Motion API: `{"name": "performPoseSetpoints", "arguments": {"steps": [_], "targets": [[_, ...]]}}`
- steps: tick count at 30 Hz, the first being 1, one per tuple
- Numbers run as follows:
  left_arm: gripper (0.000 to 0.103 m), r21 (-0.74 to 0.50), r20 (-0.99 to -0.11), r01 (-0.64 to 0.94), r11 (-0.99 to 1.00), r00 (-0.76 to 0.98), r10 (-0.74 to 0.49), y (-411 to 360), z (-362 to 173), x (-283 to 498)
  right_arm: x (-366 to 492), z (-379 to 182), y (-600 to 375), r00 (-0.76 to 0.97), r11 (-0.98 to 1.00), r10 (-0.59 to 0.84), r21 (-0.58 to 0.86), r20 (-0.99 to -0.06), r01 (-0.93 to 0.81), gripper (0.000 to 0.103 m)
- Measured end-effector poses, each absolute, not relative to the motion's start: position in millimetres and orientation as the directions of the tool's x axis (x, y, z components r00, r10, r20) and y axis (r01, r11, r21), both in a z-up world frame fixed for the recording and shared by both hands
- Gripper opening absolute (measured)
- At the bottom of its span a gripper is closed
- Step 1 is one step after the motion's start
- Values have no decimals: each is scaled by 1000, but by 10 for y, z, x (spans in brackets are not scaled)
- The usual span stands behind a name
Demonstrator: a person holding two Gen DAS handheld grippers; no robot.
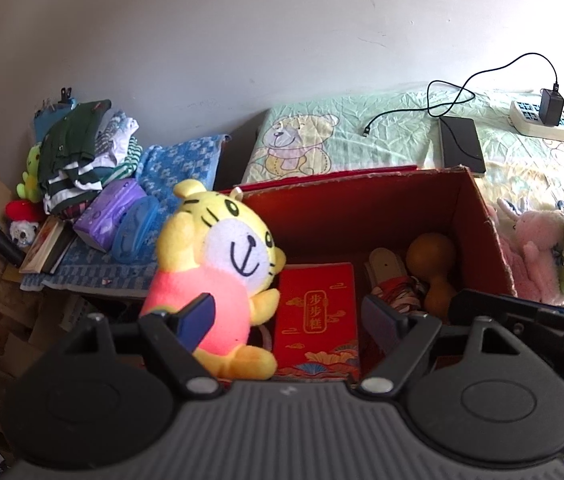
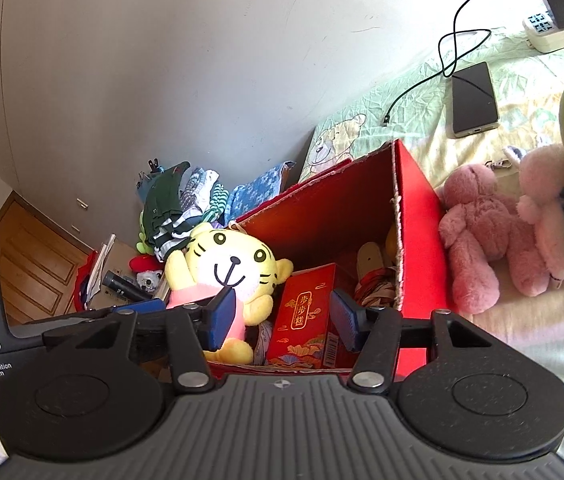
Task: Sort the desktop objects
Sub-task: 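Lower the tiger plush into the red box and open the right tool, then move the right tool back and grasp the green-and-white capsule plush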
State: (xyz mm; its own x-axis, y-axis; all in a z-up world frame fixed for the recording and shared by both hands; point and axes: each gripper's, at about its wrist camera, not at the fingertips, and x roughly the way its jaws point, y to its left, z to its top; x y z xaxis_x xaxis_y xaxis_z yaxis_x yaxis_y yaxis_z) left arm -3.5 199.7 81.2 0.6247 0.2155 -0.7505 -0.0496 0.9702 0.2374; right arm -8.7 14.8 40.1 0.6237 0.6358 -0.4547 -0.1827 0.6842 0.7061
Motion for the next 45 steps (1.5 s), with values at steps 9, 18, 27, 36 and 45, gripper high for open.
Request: {"name": "performPoseSetpoints", "arguments": {"steps": [9, 18, 27, 36, 45], "targets": [[96, 275, -755, -19, 961, 614, 228, 1493, 805, 28, -185, 401, -389, 659, 677, 612, 720, -437, -152, 57], [99, 321, -746, -11, 947, 613, 260, 1020, 789, 117, -262, 351, -898, 688, 681, 577, 724, -439, -109, 57], [100, 378, -705, -9, 926, 645, 294, 508, 849, 202, -275, 268, -1448, 704, 682, 544, 729, -456, -55, 57], [100, 363, -724, 35, 931, 639, 258, -22, 782, 252, -307, 106, -1942, 701, 678, 522, 735, -487, 6, 57], [100, 268, -779, 132, 954, 612, 135, -336, 573, 252, -298, -112, -2303, 690, 674, 505, 737, -518, 60, 57]]}}
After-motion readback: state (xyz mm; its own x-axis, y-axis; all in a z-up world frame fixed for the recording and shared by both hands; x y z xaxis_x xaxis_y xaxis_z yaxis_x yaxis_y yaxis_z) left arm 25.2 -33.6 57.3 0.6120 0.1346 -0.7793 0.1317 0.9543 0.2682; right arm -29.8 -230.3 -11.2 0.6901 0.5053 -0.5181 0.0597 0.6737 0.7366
